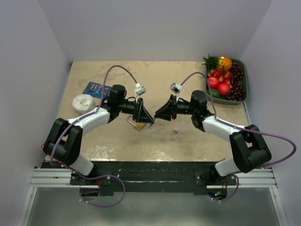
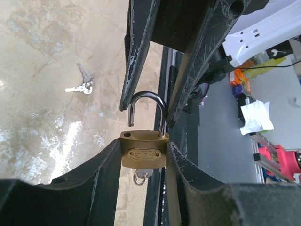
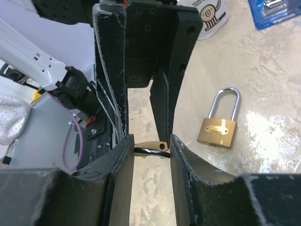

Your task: Unlock with the key

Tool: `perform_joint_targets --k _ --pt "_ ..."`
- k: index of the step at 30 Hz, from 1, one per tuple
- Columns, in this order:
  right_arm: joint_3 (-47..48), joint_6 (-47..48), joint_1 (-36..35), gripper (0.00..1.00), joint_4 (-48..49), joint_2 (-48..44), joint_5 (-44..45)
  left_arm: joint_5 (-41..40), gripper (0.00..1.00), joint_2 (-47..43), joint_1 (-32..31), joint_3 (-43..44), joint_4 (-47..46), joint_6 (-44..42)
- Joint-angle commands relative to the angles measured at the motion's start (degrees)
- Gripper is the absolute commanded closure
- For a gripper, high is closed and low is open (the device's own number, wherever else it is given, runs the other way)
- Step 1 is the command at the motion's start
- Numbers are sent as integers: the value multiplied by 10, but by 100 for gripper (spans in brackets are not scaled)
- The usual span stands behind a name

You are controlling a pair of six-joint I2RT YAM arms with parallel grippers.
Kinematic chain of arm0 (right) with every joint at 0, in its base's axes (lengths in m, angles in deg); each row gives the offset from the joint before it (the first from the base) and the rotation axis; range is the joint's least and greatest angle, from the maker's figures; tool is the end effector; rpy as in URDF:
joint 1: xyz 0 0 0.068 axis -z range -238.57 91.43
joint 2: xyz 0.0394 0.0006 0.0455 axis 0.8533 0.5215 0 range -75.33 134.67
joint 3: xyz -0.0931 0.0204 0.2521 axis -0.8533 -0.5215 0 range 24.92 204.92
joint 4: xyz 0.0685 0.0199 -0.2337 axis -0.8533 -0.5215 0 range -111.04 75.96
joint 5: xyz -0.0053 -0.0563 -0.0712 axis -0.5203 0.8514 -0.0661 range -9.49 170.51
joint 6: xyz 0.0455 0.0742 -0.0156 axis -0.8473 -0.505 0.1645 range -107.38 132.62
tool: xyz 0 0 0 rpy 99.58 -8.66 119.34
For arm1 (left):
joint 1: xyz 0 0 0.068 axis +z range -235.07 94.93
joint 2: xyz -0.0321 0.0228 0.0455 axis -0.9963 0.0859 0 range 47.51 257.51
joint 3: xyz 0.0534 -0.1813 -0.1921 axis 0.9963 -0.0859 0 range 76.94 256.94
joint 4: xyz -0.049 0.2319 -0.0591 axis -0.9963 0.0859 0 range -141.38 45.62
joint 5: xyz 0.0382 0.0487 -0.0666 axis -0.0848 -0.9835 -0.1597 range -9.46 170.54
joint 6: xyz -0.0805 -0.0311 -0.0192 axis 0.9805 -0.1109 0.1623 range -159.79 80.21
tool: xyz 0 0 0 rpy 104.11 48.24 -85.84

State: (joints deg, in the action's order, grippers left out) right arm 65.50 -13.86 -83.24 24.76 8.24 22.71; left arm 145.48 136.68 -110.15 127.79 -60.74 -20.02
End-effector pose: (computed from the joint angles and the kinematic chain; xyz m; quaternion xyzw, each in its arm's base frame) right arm 0.2568 0.1912 0.2533 -0.3188 0.6464 0.5766 0.3848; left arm 0.2643 -0.2023 0.2286 0.3060 0.7133 -0.5910 0.2196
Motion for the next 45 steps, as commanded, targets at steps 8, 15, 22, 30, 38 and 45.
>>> perform_joint_targets --k 8,15,22,30,38,45 --pt "26 37 -5 89 -91 -1 39 -230 100 -29 10 36 119 -97" --pt "54 21 -6 91 -119 24 57 -393 100 -68 -19 34 163 -151" --pt "59 6 -8 91 -114 48 68 -439 100 -87 -42 28 162 -156" --pt "40 -19 -7 71 -140 26 228 -481 100 -62 -46 40 144 -55" --pt "25 1 -6 52 -229 -93 442 -638 100 -2 -115 92 167 31" --pt "8 28 -6 34 -283 -206 515 -690 100 85 -117 151 156 67"
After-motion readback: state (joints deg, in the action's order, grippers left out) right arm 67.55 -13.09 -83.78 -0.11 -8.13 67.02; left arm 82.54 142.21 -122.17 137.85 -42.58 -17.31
